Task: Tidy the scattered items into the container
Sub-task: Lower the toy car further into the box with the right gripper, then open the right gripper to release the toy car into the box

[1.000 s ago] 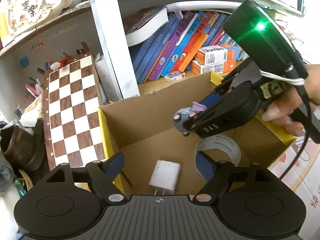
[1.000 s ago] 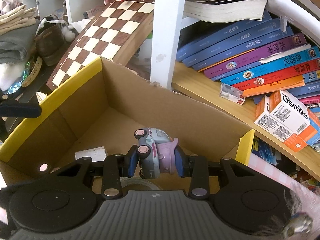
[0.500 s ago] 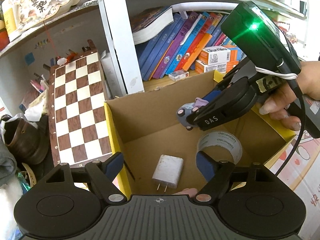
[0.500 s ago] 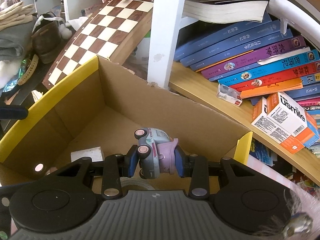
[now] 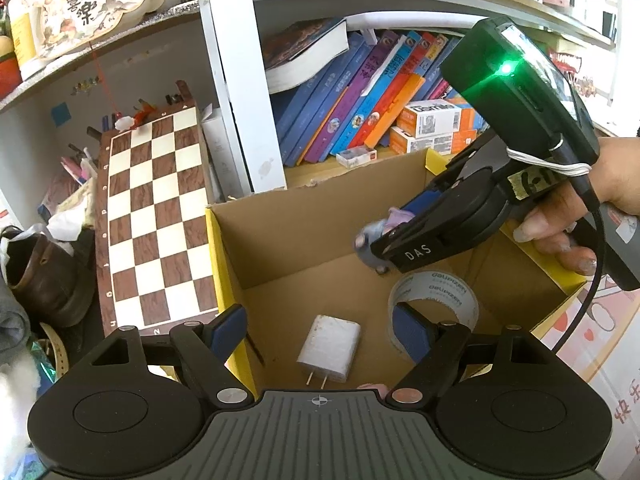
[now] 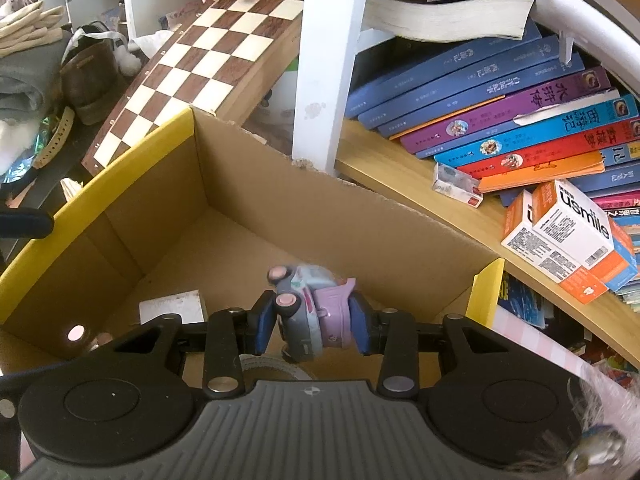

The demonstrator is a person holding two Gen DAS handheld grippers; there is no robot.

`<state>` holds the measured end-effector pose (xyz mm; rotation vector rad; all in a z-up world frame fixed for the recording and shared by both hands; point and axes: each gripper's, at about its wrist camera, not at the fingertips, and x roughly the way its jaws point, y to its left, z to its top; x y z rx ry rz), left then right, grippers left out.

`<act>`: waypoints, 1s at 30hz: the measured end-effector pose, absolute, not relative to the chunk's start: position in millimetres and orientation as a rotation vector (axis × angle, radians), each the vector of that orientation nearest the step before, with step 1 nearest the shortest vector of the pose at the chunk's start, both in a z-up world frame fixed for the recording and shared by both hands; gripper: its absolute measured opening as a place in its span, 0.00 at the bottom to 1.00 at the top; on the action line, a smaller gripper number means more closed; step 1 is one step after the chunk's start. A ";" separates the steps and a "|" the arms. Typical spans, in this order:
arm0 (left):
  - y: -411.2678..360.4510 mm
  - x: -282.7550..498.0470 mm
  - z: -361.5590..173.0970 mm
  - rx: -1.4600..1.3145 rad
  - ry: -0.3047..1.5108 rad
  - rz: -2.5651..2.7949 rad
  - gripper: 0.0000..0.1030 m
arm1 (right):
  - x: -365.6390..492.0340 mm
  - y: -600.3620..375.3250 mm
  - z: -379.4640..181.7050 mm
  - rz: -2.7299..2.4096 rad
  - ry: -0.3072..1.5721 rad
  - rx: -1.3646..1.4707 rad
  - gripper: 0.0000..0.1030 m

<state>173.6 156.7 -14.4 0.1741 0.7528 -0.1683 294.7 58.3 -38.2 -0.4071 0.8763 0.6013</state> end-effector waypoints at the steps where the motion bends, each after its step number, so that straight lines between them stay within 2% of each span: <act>1: 156.6 173.1 -14.3 0.172 0.753 -0.168 0.80 | 293.1 57.9 -36.5 0.604 0.870 -0.406 0.39; 7: 153.0 168.3 -10.0 0.175 0.744 -0.168 0.82 | 285.8 53.0 -23.8 0.600 0.842 -0.399 0.44; 9: 152.1 165.1 -7.0 0.171 0.734 -0.169 0.85 | 282.3 49.7 -18.7 0.595 0.834 -0.391 0.45; 25: 146.8 132.3 8.2 0.150 0.700 -0.174 0.86 | 224.3 19.3 28.0 0.566 0.760 -0.329 0.47; 30: 145.9 120.2 12.3 0.135 0.694 -0.173 0.86 | 200.2 9.7 40.2 0.552 0.736 -0.305 0.50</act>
